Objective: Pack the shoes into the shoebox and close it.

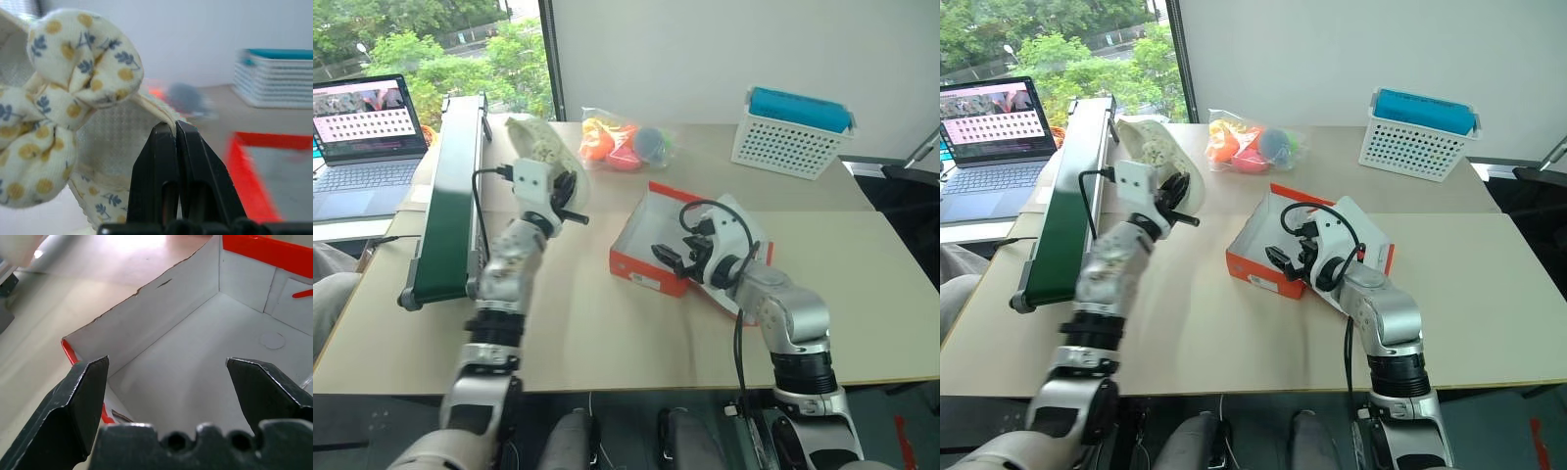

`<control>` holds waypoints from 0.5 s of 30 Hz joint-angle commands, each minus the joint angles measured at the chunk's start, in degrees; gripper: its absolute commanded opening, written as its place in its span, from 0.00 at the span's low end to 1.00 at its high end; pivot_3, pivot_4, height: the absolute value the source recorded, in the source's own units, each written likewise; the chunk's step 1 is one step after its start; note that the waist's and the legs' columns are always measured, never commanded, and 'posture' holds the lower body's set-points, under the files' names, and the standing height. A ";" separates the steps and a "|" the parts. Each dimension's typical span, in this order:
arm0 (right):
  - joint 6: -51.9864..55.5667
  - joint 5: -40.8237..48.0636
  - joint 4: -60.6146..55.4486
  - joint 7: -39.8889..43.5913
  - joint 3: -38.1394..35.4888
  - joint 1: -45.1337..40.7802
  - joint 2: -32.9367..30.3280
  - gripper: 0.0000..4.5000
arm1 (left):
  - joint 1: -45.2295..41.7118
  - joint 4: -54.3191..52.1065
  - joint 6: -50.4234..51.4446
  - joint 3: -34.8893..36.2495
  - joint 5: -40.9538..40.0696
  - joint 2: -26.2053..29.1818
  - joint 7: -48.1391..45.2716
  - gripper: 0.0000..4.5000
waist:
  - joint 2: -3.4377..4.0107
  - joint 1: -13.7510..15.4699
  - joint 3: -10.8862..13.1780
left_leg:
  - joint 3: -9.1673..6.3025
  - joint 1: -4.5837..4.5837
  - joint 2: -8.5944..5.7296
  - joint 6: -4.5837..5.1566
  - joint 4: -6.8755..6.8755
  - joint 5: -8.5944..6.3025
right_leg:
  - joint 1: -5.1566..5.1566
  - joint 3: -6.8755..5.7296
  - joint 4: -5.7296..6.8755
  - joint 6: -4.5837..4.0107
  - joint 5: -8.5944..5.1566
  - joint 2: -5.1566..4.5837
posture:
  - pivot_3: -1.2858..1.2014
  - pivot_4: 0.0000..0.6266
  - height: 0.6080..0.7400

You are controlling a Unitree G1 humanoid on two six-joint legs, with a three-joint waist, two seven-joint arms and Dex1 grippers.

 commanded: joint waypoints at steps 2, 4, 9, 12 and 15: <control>4.80 7.96 -0.13 -2.22 -8.46 -3.48 3.49 1.00 | 1.77 -11.34 17.57 4.16 -16.81 6.88 -12.79 0.01 | 0.01 -0.39 0.00 | -0.02 0.01 0.03 -0.02 0.00 0.01 | 0.00 0.03 0.01 0.00 0.00 0.03 | 0.52 0.24 0.69; 8.55 13.37 1.39 -4.25 -14.44 -6.01 5.62 1.00 | 3.06 -13.39 20.95 4.12 -18.92 9.34 -15.27 0.01 | 0.02 -0.40 0.01 | -0.06 0.02 0.05 -0.04 0.00 0.03 | 0.01 0.03 0.02 0.00 0.00 0.09 | 0.52 0.24 0.69; 24.38 25.43 8.28 -11.41 -27.39 -14.77 9.12 1.00 | 4.99 -17.10 24.91 3.49 -21.30 10.45 -16.09 0.01 | 0.04 -0.23 0.02 | -0.08 0.05 0.07 -0.06 -0.02 0.04 | 0.03 0.07 0.03 -0.02 0.01 0.17 | 0.52 0.24 0.69; 31.21 29.18 13.07 -16.49 -33.18 -20.99 11.47 1.00 | 5.49 -18.41 26.21 2.73 -22.14 9.81 -16.23 0.01 | 0.05 -0.36 0.02 | -0.07 0.05 0.08 -0.06 -0.03 0.04 | 0.02 0.09 0.02 -0.03 0.01 0.17 | 0.52 0.24 0.69; 34.99 29.56 16.64 -19.68 -35.70 -24.85 12.58 1.00 | 5.49 -19.07 27.09 2.27 -22.82 9.06 -16.83 0.01 | 0.06 -0.41 0.02 | -0.06 0.05 0.08 -0.06 -0.06 0.04 | 0.02 0.10 0.03 -0.03 0.01 0.20 | 0.52 0.24 0.69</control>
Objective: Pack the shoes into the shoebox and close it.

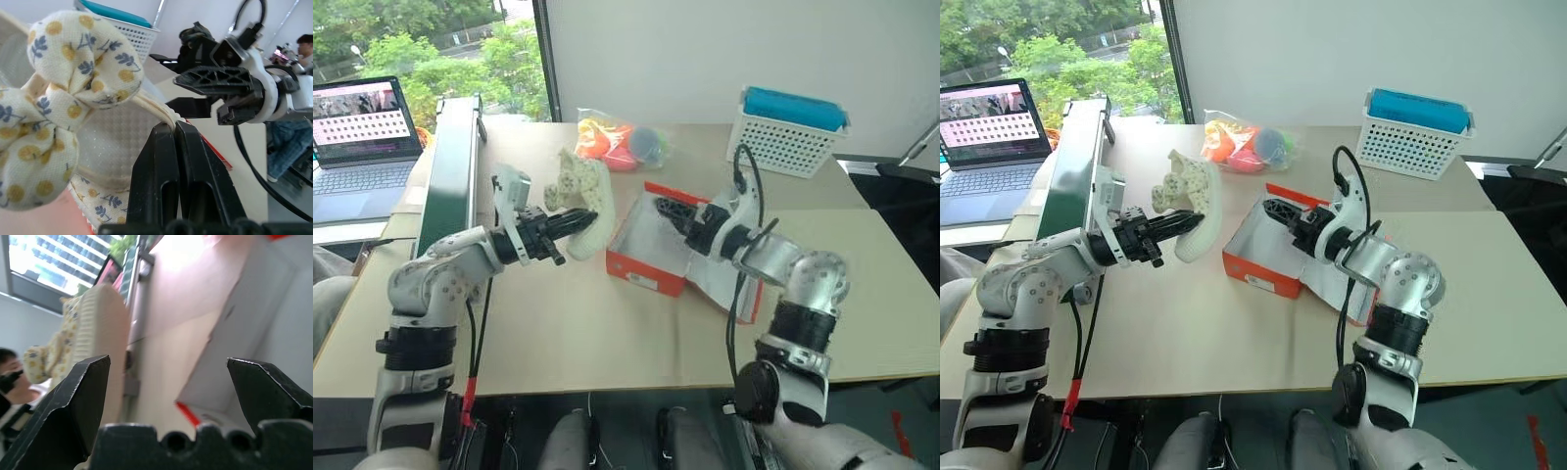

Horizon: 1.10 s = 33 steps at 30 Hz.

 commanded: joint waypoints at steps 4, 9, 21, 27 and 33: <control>6.43 1.01 6.57 -3.65 -2.89 -7.14 0.66 1.00 | -0.51 -4.17 1.50 -0.89 -3.41 -0.66 -2.64 0.01 | 0.00 -0.10 0.00 | 0.02 0.00 -0.01 0.01 0.00 0.00 | 0.00 0.02 0.00 0.00 0.00 0.00 | 0.52 0.24 0.69; 8.01 1.03 9.81 -2.40 -2.08 -11.02 -0.45 1.00 | 0.01 -5.20 2.04 -1.56 -3.37 -0.83 -3.02 0.01 | 0.01 -0.12 0.01 | 0.03 0.00 -0.03 0.01 0.00 -0.01 | 0.00 0.04 -0.01 0.00 0.00 0.00 | 0.52 0.24 0.69; 8.85 1.12 11.06 0.31 -1.32 -12.95 -1.76 1.00 | 1.69 -7.00 2.07 -1.63 -2.95 -1.28 -1.93 0.01 | 0.01 -0.19 0.01 | 0.03 -0.01 -0.01 0.02 -0.02 -0.01 | -0.01 0.07 -0.02 0.00 0.00 0.02 | 0.52 0.24 0.69; 8.20 -0.28 9.99 1.29 2.37 -11.34 -1.42 1.00 | 1.65 -7.39 1.91 -1.68 -2.79 -1.38 -1.57 0.01 | 0.01 -0.23 0.01 | 0.03 0.00 -0.01 0.03 -0.02 -0.01 | -0.01 0.08 -0.02 0.00 0.00 0.03 | 0.52 0.24 0.69; 6.37 -0.96 9.22 2.09 3.91 -10.53 -1.05 0.62 | 1.70 -7.47 1.91 -1.47 -2.88 -1.06 -1.53 0.00 | 0.01 -0.22 0.01 | 0.03 0.00 0.00 0.03 -0.03 -0.01 | -0.01 0.08 -0.03 0.00 0.00 0.03 | 0.52 0.24 0.69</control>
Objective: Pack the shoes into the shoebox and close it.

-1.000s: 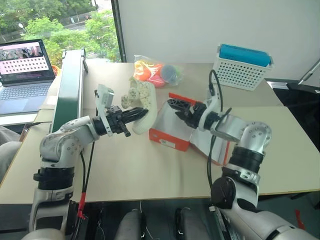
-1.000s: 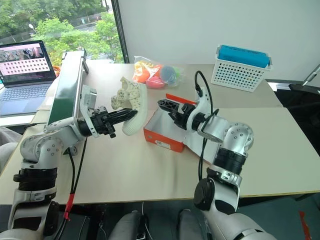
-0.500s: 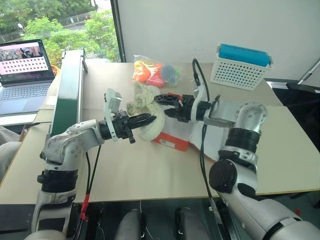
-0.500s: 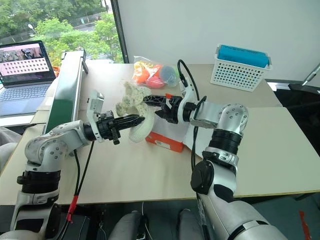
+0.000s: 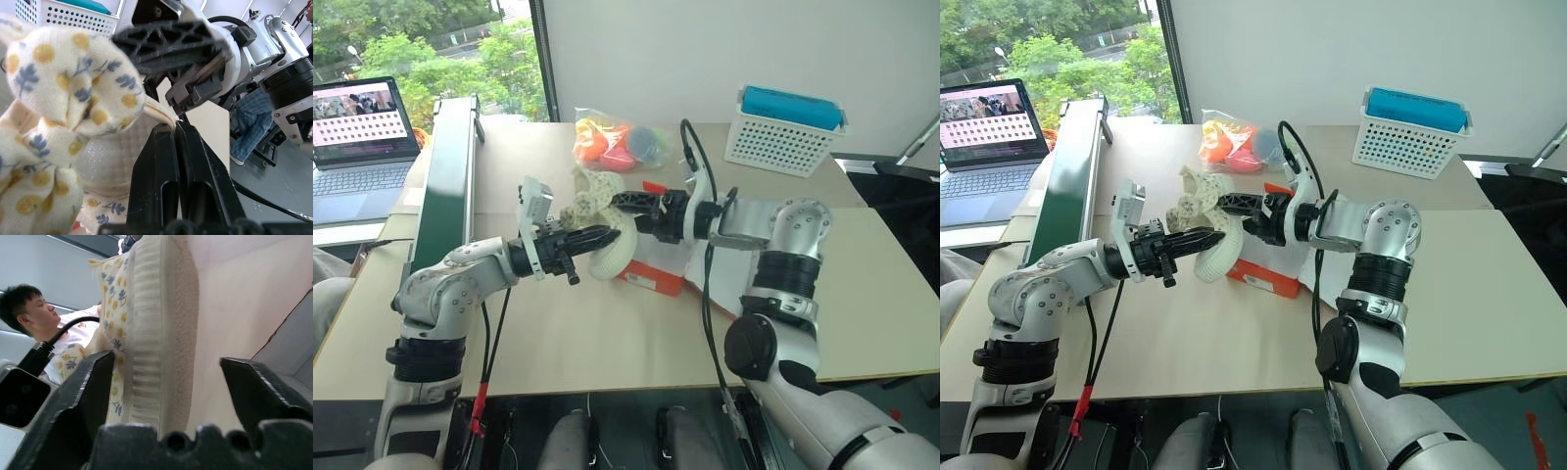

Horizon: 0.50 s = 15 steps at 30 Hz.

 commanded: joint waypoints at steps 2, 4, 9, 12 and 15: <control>-1.75 0.26 -2.53 0.90 0.95 0.31 0.59 0.48 | -0.52 -2.53 -0.55 0.41 -0.96 0.24 -0.46 0.00 | 0.00 0.02 0.00 | 0.00 0.00 0.00 0.00 0.00 0.00 | 0.00 0.00 0.00 0.00 0.00 0.00 | 0.52 0.24 0.69; -2.04 0.20 -2.54 0.79 0.61 0.34 0.94 0.31 | -0.49 -2.55 -0.66 0.28 -0.78 0.28 -0.46 0.00 | 0.00 0.01 0.00 | 0.00 0.00 0.00 0.00 0.00 0.00 | 0.00 0.00 0.00 0.00 0.00 0.00 | 0.52 0.24 0.69; -2.46 -0.22 -2.72 0.31 0.76 0.64 0.99 0.17 | -0.37 -2.54 -1.12 -0.84 0.68 0.76 -0.45 0.00 | 0.00 0.04 0.00 | 0.00 0.00 0.00 0.00 0.00 0.00 | 0.00 0.00 -0.01 0.00 0.00 0.00 | 0.52 0.24 0.69; -3.29 -0.38 -2.83 -0.19 0.45 0.66 0.79 0.17 | -0.15 -1.22 -3.99 -3.48 6.16 1.32 1.32 0.00 | 0.00 0.04 0.00 | 0.00 0.00 0.00 0.00 -0.01 0.00 | 0.00 0.00 -0.01 0.00 0.00 0.00 | 0.52 0.24 0.69; -4.21 -0.66 -3.00 -0.78 -0.26 0.61 0.84 0.17 | -0.38 0.21 -4.93 -2.58 6.89 0.08 2.89 0.07 | 0.00 0.05 0.00 | 0.01 0.00 0.00 0.00 -0.01 0.00 | -0.01 0.00 -0.01 0.00 0.00 0.00 | 0.52 0.24 0.69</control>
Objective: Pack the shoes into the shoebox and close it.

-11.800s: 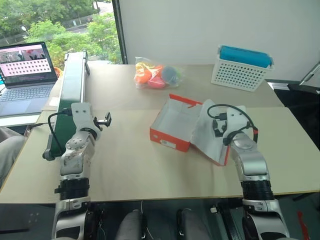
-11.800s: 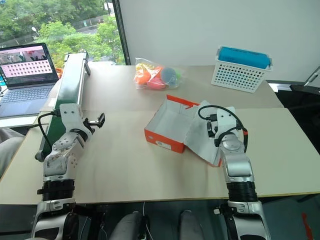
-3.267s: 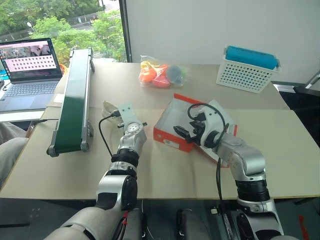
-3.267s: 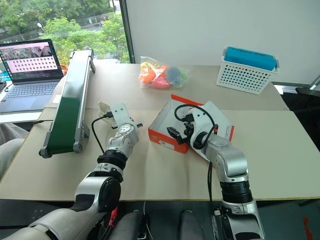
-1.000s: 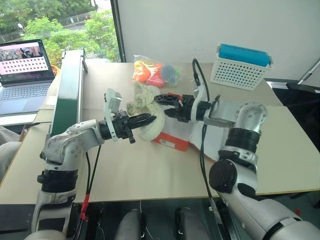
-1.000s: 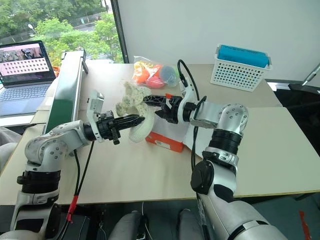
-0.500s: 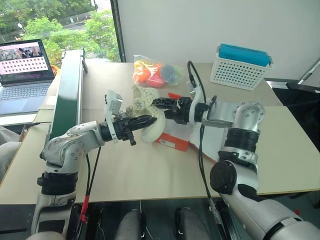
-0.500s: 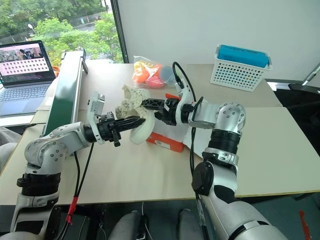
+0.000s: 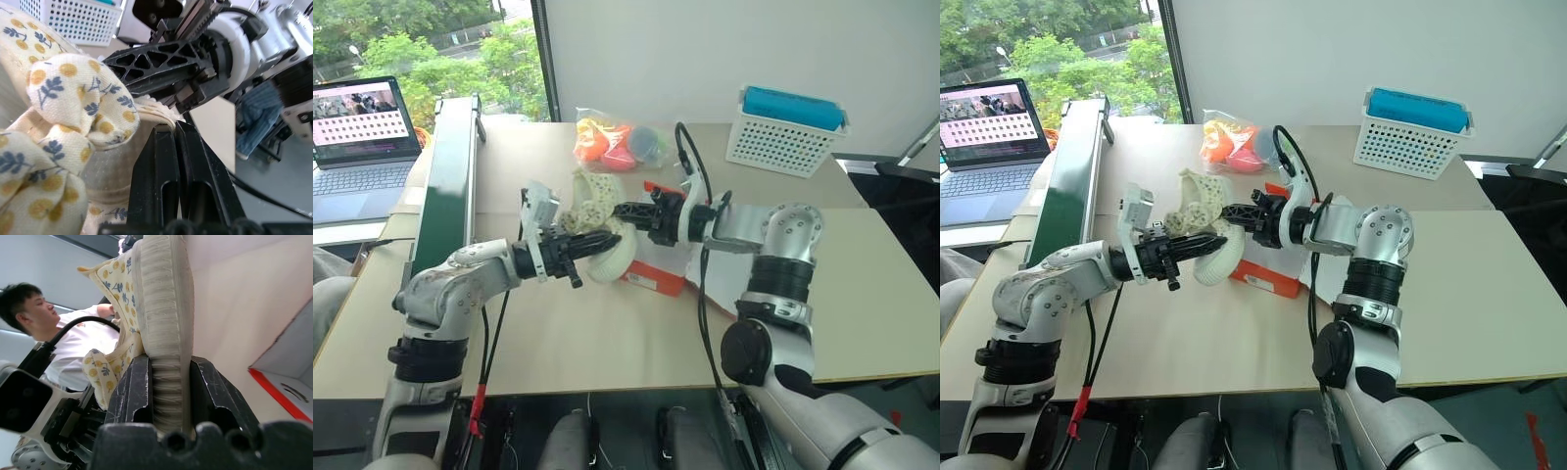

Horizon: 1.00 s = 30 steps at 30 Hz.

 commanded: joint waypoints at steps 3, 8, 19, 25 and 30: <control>-3.42 0.27 -2.96 -0.60 -1.02 -0.49 -0.37 0.17 | -0.26 -0.47 -2.97 1.06 2.61 -0.53 2.20 0.28 | 0.00 -0.01 0.00 | 0.00 0.00 0.01 0.00 -0.02 0.00 | -0.01 0.00 -0.01 0.00 0.00 0.00 | 0.52 0.24 0.69; -13.54 -5.79 -2.91 -6.39 -1.44 0.77 -2.63 0.17 | 0.64 -1.05 -2.09 3.57 1.86 -0.68 5.21 0.43 | 0.00 0.01 0.00 | 0.00 0.00 0.01 0.00 -0.03 0.00 | -0.02 0.02 0.00 0.00 0.00 -0.01 | 0.52 0.24 0.69; -15.90 -14.60 -9.71 -16.39 1.86 9.27 -4.76 0.17 | 6.13 -3.99 -2.74 4.58 2.74 2.80 4.81 0.43 | 0.05 -0.44 0.03 | 0.09 0.00 0.03 -0.04 -0.08 0.02 | -0.11 0.14 0.03 0.01 -0.01 0.01 | 0.52 0.24 0.69; -15.17 -20.41 -6.57 -17.05 8.28 11.63 -6.48 0.17 | 5.29 -3.71 -3.08 4.03 3.49 2.70 4.77 0.43 | 0.06 -0.43 0.03 | 0.08 0.01 0.03 -0.02 -0.08 0.01 | -0.09 0.13 -0.01 0.01 -0.01 0.02 | 0.52 0.24 0.69; -15.77 -24.30 -3.47 -16.22 13.07 10.99 -8.02 0.17 | 4.82 -3.79 -2.94 4.14 3.62 2.32 4.80 0.43 | 0.06 -0.42 0.03 | 0.09 0.03 0.02 -0.01 -0.07 0.01 | -0.06 0.13 -0.01 0.01 -0.01 0.02 | 0.52 0.24 0.69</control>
